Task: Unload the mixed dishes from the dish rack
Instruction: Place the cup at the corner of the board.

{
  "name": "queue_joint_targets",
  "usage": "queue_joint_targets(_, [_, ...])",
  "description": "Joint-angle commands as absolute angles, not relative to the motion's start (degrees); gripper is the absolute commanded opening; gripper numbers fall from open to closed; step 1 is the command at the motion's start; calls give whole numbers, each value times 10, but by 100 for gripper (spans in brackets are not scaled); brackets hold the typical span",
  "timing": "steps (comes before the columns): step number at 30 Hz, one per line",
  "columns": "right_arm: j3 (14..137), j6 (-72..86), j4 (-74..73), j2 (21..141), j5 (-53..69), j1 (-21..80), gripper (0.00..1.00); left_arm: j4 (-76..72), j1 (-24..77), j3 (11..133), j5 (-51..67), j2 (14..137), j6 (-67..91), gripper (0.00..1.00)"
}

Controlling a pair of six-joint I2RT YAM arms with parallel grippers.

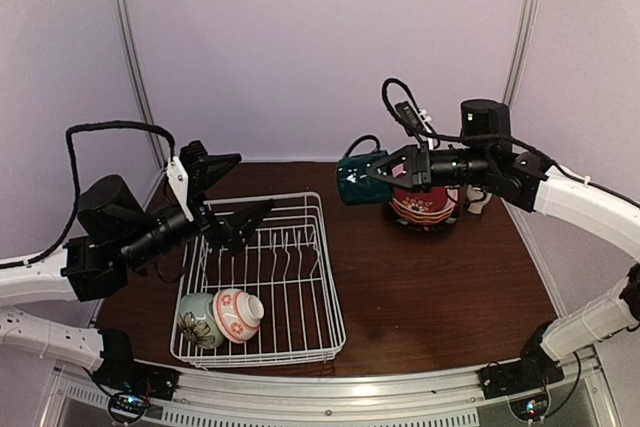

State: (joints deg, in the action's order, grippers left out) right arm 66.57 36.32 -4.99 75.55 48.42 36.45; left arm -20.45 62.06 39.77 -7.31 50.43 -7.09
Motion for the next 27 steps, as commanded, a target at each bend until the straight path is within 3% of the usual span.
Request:
queue_joint_targets(1, [711,166,-325,727,331,310,0,-198,616,412,-100,512,-66,97])
queue_joint_targets(12, [685,102,-472,720,100,184,0,-192,614,422,-106,540,-65,97])
queue_joint_targets(27, [641,99,-425,768,59,49,0,-174,609,426,-123,552,-58,97])
